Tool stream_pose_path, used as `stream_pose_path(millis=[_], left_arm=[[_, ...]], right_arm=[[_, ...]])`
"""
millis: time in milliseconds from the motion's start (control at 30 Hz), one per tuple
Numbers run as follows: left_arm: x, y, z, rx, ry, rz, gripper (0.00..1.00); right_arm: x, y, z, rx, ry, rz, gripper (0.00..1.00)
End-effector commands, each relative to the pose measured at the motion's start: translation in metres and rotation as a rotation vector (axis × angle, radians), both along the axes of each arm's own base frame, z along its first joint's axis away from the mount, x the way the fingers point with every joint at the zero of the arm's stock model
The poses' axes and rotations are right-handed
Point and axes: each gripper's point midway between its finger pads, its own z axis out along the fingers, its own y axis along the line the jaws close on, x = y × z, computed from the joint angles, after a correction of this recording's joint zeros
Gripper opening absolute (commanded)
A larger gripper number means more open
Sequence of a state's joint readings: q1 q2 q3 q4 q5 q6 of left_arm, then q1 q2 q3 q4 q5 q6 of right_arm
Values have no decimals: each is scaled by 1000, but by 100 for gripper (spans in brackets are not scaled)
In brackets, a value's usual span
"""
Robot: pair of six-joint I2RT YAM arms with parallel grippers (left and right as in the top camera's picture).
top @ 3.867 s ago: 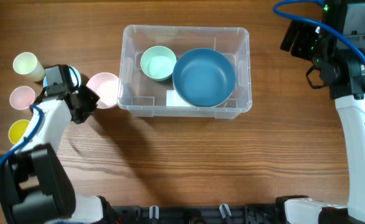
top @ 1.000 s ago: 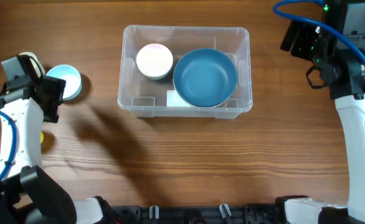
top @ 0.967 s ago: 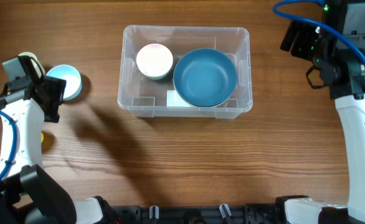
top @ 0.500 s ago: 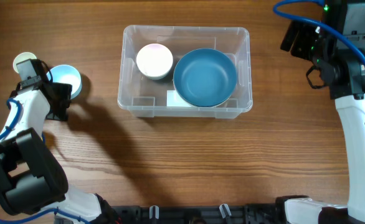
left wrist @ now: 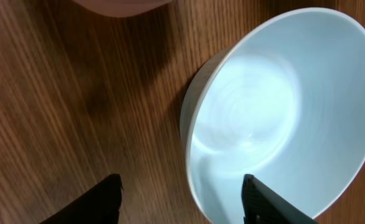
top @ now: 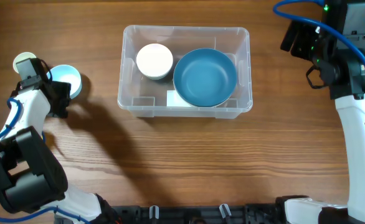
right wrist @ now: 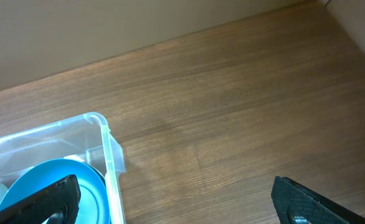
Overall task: Pack container
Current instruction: 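Grasp the light blue cup, carry it over the bin, lower it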
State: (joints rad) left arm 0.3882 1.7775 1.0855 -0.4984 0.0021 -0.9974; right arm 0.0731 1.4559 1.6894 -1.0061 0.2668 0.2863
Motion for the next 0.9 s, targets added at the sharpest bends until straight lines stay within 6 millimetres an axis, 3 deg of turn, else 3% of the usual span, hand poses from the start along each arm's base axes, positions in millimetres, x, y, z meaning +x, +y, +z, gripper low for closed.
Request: stream_pose_path(millis=[0,167,300,433,533,733,867], left_arm=[[-3,-3,-21,-25,42,2,55],[1,-2,-20,-20,21,0,24],[3,-6,-20,-39,14,-21,18],[6,-21,-19,-110,-6,-68,5],[5,-31,-17,-138,-1,-89,4],[14,-44,21,-53,-69,-136,4],[9,-38,71,91,-130,-122,4]], right_arm=[[4,-3,2,-7,-6,-13,99],[3,-3,2,-7,-5,-13,100],[4,-3,2,-7,-6,-13,100],[4,-3,2,-7,-6,-13,100],[4,-3,2,-7,-6,-13,100],[4,-3,2,-7,-6,-13,100],[4,-3,2,-7,-6,-13,100]])
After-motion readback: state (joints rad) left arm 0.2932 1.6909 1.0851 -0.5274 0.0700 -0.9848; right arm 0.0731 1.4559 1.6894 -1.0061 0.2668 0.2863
